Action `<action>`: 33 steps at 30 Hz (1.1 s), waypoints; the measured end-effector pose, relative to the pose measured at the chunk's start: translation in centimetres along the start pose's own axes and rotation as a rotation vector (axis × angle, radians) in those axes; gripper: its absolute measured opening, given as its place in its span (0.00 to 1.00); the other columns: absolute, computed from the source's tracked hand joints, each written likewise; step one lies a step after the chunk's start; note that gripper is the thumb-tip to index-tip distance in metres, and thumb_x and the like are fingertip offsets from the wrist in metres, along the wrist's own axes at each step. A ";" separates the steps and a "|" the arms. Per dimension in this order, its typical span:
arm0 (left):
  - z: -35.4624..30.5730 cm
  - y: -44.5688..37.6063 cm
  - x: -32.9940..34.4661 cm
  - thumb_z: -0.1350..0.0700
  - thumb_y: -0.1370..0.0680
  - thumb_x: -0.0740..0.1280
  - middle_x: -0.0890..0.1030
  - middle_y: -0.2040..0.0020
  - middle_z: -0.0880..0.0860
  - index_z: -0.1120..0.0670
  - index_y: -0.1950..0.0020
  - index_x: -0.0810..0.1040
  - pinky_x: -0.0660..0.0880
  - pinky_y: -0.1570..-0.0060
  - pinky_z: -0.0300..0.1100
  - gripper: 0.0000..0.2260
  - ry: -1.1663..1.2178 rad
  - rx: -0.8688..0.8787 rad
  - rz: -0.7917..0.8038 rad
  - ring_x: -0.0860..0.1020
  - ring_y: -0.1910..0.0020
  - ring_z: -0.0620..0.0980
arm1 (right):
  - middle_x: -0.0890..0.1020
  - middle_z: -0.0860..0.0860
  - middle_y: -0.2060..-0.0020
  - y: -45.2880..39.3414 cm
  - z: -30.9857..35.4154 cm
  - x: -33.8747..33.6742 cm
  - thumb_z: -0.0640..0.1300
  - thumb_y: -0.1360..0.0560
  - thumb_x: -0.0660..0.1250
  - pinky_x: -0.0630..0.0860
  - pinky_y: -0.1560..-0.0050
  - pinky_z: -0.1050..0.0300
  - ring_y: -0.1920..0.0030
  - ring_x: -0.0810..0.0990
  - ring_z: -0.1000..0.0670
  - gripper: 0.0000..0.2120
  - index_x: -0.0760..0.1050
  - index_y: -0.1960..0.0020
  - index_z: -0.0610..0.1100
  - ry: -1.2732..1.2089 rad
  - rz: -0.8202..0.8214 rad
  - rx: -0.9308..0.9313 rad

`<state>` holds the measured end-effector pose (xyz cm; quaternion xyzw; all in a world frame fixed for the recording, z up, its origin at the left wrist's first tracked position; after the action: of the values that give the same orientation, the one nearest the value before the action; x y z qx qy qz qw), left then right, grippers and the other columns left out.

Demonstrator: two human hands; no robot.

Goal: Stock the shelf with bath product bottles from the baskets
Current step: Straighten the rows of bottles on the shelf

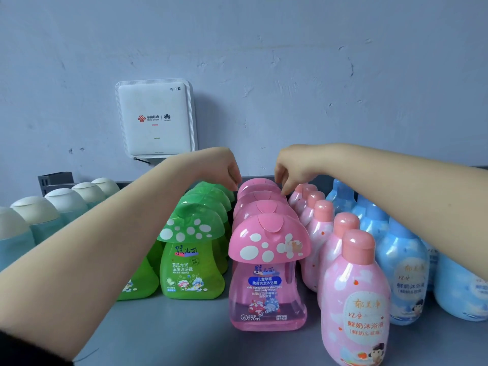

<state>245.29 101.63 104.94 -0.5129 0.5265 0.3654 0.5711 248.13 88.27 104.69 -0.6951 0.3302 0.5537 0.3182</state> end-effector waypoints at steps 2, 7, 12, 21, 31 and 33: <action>0.0 -0.5 0.7 0.59 0.27 0.71 0.83 0.49 0.49 0.54 0.44 0.82 0.75 0.52 0.37 0.11 -0.035 0.013 0.037 0.79 0.53 0.46 | 0.83 0.49 0.48 -0.6 0.1 0.6 0.47 0.29 0.72 0.76 0.46 0.56 0.47 0.80 0.48 0.17 0.79 0.42 0.44 0.015 0.021 -0.002; 0.3 -1.3 2.2 0.56 0.26 0.71 0.83 0.48 0.48 0.53 0.42 0.82 0.71 0.53 0.36 0.13 -0.062 0.024 0.080 0.77 0.56 0.44 | 0.84 0.46 0.51 -1.7 -0.4 1.9 0.46 0.30 0.72 0.76 0.52 0.56 0.56 0.79 0.48 0.14 0.81 0.46 0.41 0.032 0.054 0.000; 0.8 -1.2 2.1 0.55 0.26 0.71 0.83 0.52 0.46 0.52 0.44 0.82 0.70 0.53 0.36 0.11 -0.037 0.012 0.067 0.76 0.57 0.44 | 0.85 0.47 0.55 -2.1 -0.2 2.0 0.44 0.29 0.70 0.74 0.57 0.58 0.61 0.76 0.50 0.11 0.81 0.49 0.41 0.032 0.031 -0.023; 1.4 -1.4 2.2 0.57 0.27 0.71 0.84 0.51 0.49 0.53 0.46 0.83 0.73 0.49 0.41 0.10 -0.015 -0.008 0.035 0.78 0.54 0.47 | 0.85 0.49 0.55 -2.6 0.0 2.0 0.43 0.29 0.69 0.75 0.56 0.59 0.59 0.78 0.52 0.10 0.82 0.48 0.42 0.017 0.048 -0.046; 1.1 -1.7 2.3 0.58 0.27 0.71 0.84 0.52 0.49 0.53 0.47 0.84 0.73 0.51 0.39 0.10 0.003 0.004 0.024 0.77 0.58 0.46 | 0.85 0.48 0.56 -2.3 -0.2 2.0 0.45 0.29 0.71 0.77 0.54 0.56 0.60 0.78 0.51 0.11 0.82 0.49 0.42 0.019 0.034 -0.055; 1.1 -1.6 2.3 0.58 0.27 0.71 0.84 0.54 0.48 0.53 0.47 0.84 0.72 0.52 0.38 0.10 0.011 -0.001 0.024 0.77 0.58 0.45 | 0.85 0.48 0.56 -2.3 -0.2 1.9 0.45 0.30 0.71 0.77 0.54 0.56 0.61 0.78 0.51 0.11 0.82 0.49 0.43 0.020 0.027 -0.053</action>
<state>247.51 102.12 102.94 -0.5088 0.5355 0.3697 0.5637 250.42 89.25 103.00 -0.7044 0.3280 0.5595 0.2886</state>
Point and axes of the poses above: each hand's wrist, its own y-axis away from the middle knuckle, its own x-axis out of the palm, z = x × y, the point moved 6 cm from there along -y, towards the middle knuckle
